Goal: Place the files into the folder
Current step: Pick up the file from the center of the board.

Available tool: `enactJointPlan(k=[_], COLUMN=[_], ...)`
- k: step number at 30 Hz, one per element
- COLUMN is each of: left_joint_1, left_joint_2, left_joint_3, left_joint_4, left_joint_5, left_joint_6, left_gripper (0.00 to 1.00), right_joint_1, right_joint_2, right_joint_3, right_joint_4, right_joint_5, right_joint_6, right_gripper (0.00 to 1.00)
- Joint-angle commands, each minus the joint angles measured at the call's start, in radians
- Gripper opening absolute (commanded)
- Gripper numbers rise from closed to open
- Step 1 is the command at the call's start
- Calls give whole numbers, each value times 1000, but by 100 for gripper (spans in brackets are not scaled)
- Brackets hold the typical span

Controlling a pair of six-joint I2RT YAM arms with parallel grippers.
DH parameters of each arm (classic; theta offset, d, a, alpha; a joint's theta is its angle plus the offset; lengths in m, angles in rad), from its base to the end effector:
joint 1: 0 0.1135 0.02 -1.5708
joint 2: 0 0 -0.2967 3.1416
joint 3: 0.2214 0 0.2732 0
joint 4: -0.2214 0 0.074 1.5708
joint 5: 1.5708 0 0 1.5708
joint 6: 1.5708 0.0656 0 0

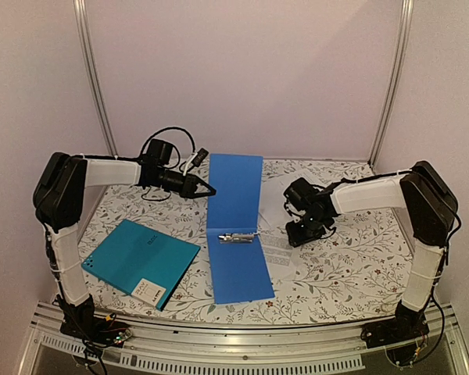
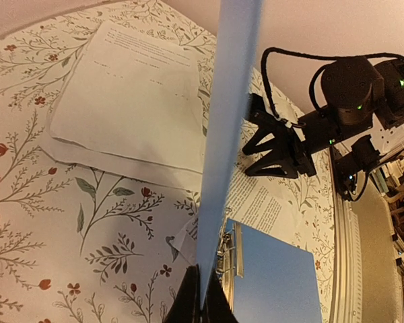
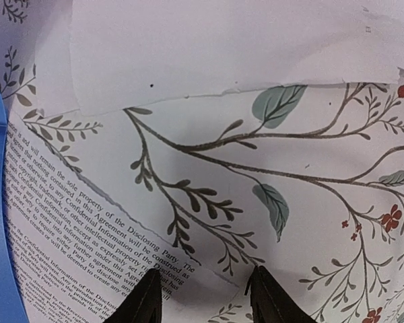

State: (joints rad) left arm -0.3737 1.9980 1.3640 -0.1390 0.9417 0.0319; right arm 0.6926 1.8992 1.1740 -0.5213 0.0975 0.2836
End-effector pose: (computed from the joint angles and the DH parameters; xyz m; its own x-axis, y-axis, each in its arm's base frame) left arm 0.4217 -0.2224 0.1954 -0.6257 0.2655 -0.7335 0.7740 0.3282 -0.5415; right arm 0.3114 0.2501 0.1304 -0.8715 -0.3612 -0.3317 -0.3831 0.9237 0.0006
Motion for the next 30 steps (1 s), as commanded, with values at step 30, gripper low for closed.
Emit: enactJointPlan(k=[30], left_joint_1=[-4], left_joint_2=[4], left_joint_3=[-18], left_joint_4=[-29], left_joint_5=[-52], left_joint_6=[30], left_gripper=[0], right_joint_1=[66], right_joint_2=[-116], right_joint_3=[-155], right_joint_4=[-39], right_joint_5=[35], right_joint_6=[-13], right_gripper=[13])
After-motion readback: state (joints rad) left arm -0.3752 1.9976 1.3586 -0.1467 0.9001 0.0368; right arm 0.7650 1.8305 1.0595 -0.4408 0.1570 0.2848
